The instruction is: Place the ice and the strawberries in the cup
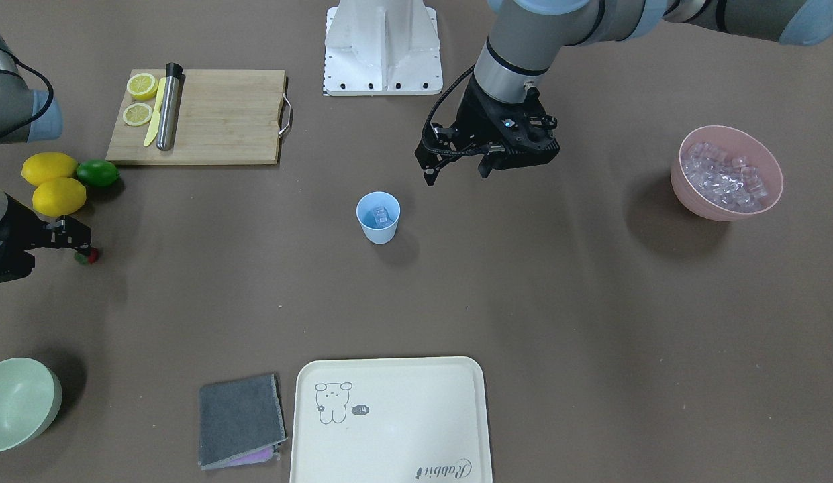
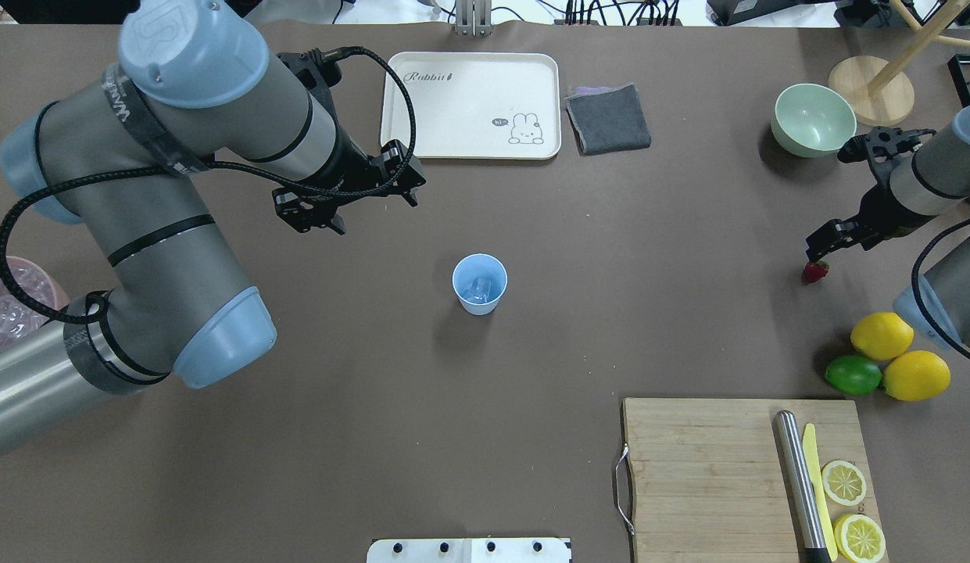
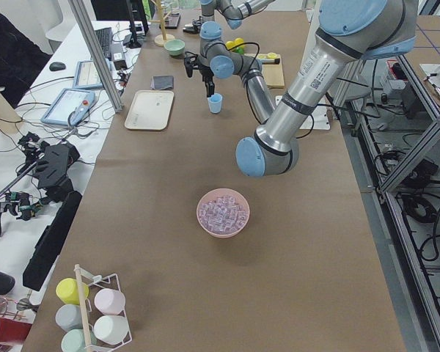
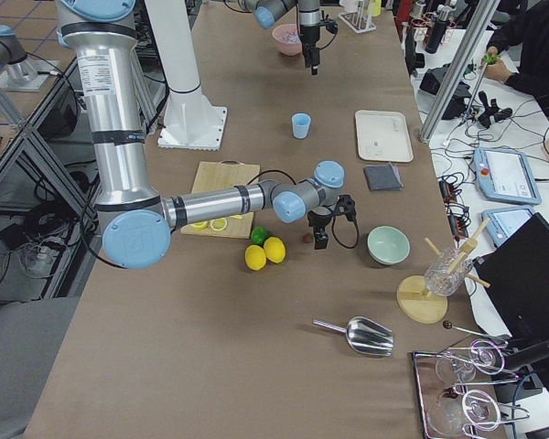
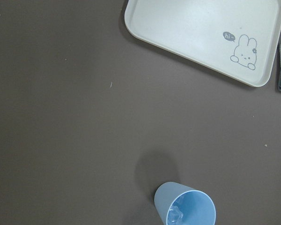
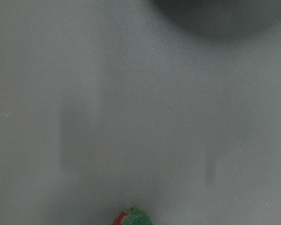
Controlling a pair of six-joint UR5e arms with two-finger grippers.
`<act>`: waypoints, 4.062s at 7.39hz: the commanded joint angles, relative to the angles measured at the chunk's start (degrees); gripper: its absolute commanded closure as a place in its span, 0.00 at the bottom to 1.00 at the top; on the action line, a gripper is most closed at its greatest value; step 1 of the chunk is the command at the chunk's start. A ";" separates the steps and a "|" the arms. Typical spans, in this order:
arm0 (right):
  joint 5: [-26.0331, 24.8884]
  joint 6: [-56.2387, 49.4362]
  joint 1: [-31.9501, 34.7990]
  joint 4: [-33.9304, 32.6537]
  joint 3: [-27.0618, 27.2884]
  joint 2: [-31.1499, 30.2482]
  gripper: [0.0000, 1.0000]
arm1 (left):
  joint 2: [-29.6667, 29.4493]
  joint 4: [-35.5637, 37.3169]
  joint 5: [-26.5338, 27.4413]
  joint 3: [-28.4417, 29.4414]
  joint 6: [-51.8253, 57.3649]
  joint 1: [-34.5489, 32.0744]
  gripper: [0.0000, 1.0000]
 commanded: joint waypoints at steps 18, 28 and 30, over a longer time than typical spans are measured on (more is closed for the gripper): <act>-10.26 46.25 -22.72 -18.03 5.55 36.41 1.00 | 21.17 -0.79 -7.08 1.83 39.05 -18.37 0.03; -12.15 50.40 -21.44 -16.00 5.60 35.82 0.00 | 20.73 -0.79 -7.35 1.84 40.09 -19.94 0.03; -2.33 34.51 -10.93 -16.01 14.30 22.07 0.00 | 21.52 0.17 -9.26 3.67 56.90 -24.67 0.03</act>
